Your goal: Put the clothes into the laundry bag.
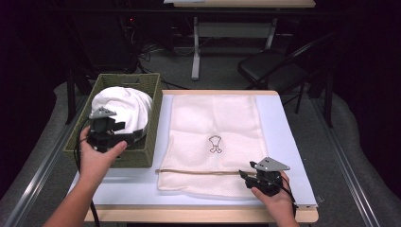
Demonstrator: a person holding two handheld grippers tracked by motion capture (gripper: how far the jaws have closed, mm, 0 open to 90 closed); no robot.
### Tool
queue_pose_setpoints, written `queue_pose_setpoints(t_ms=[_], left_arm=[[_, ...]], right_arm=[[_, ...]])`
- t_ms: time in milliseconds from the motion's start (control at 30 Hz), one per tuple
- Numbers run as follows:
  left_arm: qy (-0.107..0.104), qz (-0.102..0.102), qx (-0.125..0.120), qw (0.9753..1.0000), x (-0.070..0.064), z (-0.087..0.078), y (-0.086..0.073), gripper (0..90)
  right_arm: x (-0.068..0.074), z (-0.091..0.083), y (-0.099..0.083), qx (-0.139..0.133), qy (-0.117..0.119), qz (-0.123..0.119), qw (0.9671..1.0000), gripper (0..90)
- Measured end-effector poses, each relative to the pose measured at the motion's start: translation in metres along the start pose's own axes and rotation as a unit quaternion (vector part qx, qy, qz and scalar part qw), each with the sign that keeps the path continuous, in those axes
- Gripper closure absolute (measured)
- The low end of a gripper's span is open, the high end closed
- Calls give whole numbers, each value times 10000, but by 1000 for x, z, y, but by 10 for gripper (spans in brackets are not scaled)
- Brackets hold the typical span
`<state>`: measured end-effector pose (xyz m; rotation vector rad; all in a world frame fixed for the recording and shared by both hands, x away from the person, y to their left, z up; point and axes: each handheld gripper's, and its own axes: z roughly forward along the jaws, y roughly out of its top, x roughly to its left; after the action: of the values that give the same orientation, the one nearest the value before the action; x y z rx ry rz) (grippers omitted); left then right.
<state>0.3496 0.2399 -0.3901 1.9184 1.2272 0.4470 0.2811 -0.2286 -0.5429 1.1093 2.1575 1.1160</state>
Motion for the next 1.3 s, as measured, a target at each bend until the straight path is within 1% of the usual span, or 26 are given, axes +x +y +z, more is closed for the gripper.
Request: queue_pose_setpoints(t_ms=[33,67,100,200,300,333,367,433,467,533,567,600,633,667,700,800,867,900,967,1000,1100,1133,1200,1267,1300], left_arm=[[64,-8,4,10000,4,0,5,251],[166,-28,33,9999,13,0,15,250],[166,-28,33,9999,13,0,15,249],[335,-82,106,9993,24,1,27,248],[460,-171,148,9987,36,3,36,246],[526,-218,178,9982,41,4,38,247],[572,-249,179,9979,44,5,39,248],[650,-320,236,9971,51,8,42,248],[691,-295,290,9968,54,9,43,248],[847,-201,365,9955,59,14,45,248],[870,-180,388,9953,61,16,47,247],[852,-158,363,9956,65,18,48,217],[893,-154,401,9951,68,21,49,217],[938,-208,451,9944,71,24,50,182],[949,-277,508,9938,75,28,52,182],[1143,-340,648,9907,83,37,55,174],[1105,-475,681,9904,90,43,56,175],[1097,-505,733,9900,92,44,57,175],[1161,-576,779,9885,96,50,58,181],[1144,-595,809,9883,98,53,58,181],[1091,-760,795,9879,104,60,59,181],[1111,-777,811,9874,104,63,59,181],[1180,-761,895,9860,105,69,59,181],[1168,-775,998,9851,105,76,57,181],[1174,-818,1006,9846,105,79,56,181]], right_arm=[[1,0,0,18,0,8,10000,453],[1,1,0,51,40,22,10000,452],[1,1,0,51,40,22,10000,452],[3,3,-1,123,64,-53,9999,437],[3,4,-1,142,49,-39,9999,425],[4,4,-1,127,49,-13,9999,424],[3,3,-1,77,23,-70,9999,424],[4,2,0,32,19,-65,10000,424],[3,1,0,-15,-9,-85,10000,424],[3,1,0,-20,-11,-80,10000,424],[3,1,0,-13,-7,-63,10000,424],[2,2,-1,0,-3,-38,10000,424],[2,2,-1,0,-3,-38,10000,424],[2,3,-1,9,7,-15,10000,424],[2,3,-1,9,7,-15,10000,424],[2,3,-1,14,9,-8,10000,414],[2,4,-1,15,4,9,10000,413],[2,4,-1,22,6,4,10000,412],[2,5,-1,21,11,5,10000,409],[2,5,-1,23,25,-2,10000,408],[2,5,-1,23,37,41,10000,407],[2,5,-1,18,55,82,10000,404],[2,5,-1,15,56,90,9999,404],[3,4,-1,3,50,47,10000,403],[3,4,-1,3,50,47,10000,403]])
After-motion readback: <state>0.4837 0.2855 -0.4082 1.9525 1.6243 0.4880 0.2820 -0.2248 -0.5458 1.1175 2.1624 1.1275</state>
